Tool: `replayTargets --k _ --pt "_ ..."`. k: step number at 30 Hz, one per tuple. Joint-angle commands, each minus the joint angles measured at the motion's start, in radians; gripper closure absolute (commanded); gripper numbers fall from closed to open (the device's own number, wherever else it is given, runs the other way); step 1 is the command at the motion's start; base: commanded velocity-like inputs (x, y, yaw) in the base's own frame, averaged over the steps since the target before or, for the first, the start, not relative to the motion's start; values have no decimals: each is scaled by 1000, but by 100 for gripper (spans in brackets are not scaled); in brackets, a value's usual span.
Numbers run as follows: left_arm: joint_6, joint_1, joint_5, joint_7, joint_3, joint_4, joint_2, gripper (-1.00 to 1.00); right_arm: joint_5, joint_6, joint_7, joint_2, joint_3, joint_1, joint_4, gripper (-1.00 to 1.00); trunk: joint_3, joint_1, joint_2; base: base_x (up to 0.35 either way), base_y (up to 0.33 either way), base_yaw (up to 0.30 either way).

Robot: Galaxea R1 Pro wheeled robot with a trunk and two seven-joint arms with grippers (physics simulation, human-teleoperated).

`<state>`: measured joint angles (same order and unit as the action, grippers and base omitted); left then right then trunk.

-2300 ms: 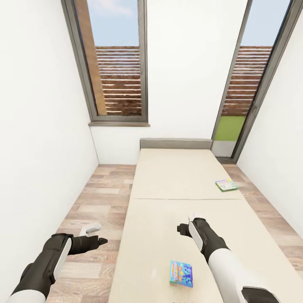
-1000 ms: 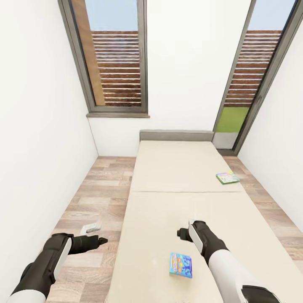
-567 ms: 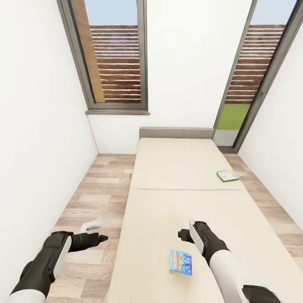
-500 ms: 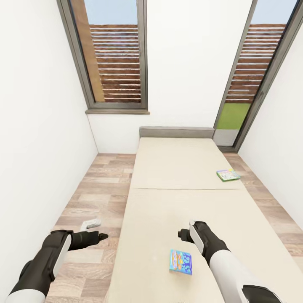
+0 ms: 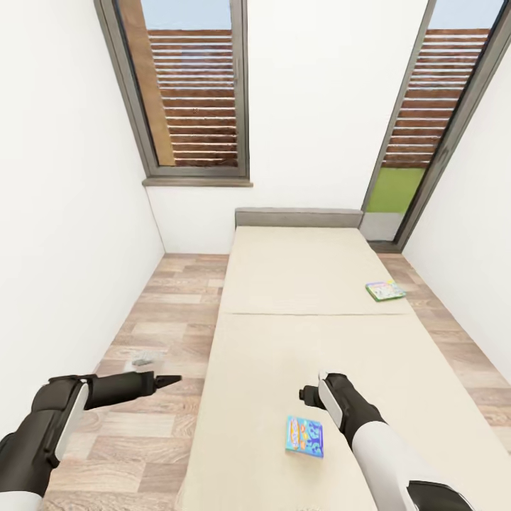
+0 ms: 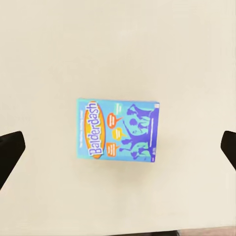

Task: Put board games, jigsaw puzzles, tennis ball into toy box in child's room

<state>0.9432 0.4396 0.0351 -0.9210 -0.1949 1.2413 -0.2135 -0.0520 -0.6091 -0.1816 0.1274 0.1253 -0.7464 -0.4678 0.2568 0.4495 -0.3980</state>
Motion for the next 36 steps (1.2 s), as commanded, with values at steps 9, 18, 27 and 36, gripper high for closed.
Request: replayTargets --k 9,18,27,36 --pt "1 1 1 -57 -46 0 -7 -100 -5 2 -6 2 5 -1 -5 -100 17 1 -2 0 0 0" --pt "0 1 -2 -57 -52 0 -10 -100 -6 5 -6 1 4 -1 -8 -100 32 1 -2 0 0 0" --pt "-1 1 -4 -50 -51 -1 -10 -100 -6 39 -6 1 4 -2 -13 -100 47 1 -2 0 0 0" --pt "-1 1 -6 -46 -49 -3 -8 -100 -6 47 -6 1 4 -2 -14 -100 62 1 -2 0 0 0"
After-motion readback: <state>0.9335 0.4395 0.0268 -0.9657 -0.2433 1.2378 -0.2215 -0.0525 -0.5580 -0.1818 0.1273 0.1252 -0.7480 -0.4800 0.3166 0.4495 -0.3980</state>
